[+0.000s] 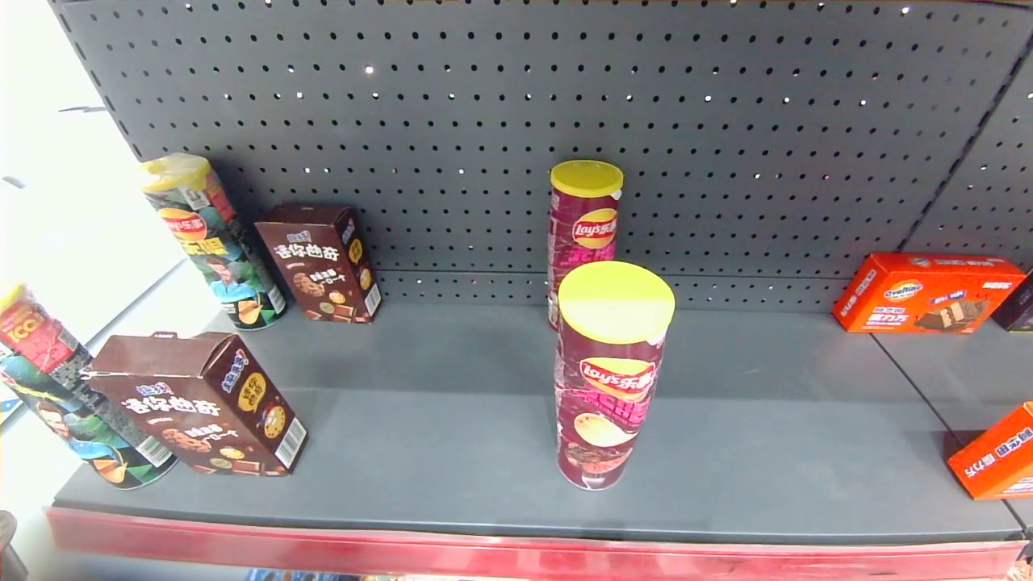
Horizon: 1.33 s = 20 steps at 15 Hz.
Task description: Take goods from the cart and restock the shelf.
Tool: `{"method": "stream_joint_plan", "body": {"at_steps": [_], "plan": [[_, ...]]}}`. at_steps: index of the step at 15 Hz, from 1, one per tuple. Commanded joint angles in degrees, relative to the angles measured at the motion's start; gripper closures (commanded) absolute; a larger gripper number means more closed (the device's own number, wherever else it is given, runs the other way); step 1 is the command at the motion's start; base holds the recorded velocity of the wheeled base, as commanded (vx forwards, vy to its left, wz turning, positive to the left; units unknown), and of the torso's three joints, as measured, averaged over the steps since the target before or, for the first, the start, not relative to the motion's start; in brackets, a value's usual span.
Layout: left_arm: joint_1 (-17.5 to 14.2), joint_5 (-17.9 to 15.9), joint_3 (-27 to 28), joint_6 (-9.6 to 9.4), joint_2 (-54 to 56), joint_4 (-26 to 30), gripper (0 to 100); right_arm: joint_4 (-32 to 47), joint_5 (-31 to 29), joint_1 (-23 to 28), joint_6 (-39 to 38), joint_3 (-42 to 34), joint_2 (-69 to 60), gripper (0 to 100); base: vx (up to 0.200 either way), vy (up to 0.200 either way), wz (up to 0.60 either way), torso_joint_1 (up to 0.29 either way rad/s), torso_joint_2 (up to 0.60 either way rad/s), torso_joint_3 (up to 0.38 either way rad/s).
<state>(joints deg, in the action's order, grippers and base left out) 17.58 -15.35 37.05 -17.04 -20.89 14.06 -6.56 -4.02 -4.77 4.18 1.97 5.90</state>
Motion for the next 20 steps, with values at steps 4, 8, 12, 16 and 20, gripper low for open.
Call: {"method": "stream_joint_plan", "body": {"at_steps": [4,8,12,16,20], "plan": [[-4.04,-0.12,-4.62,0.43,13.95,4.49,0,2.52,2.09,0.02,-1.28,-1.89,0.08,0,0.000,0.000,0.00,0.000,0.00,0.000],[-5.10,7.00,-8.75,2.72,15.36,4.23,0,2.52,3.94,0.02,-1.54,-1.89,0.08,0,0.000,0.000,0.00,0.000,0.00,0.000],[-5.19,11.48,-18.59,7.29,15.36,1.76,0,2.52,3.50,0.02,-3.04,-1.89,0.08,0,0.000,0.000,0.00,0.000,0.00,0.000],[-5.10,12.18,-36.78,8.96,15.36,-16.52,0,2.43,3.50,0.02,-3.30,-1.89,0.08,0,0.000,0.000,0.00,0.000,0.00,0.000],[-4.83,8.84,-37.05,11.15,15.27,-13.88,0,2.60,4.02,0.02,-3.39,-1.89,0.08,0,0.000,0.000,0.00,0.000,0.00,0.000]]}}
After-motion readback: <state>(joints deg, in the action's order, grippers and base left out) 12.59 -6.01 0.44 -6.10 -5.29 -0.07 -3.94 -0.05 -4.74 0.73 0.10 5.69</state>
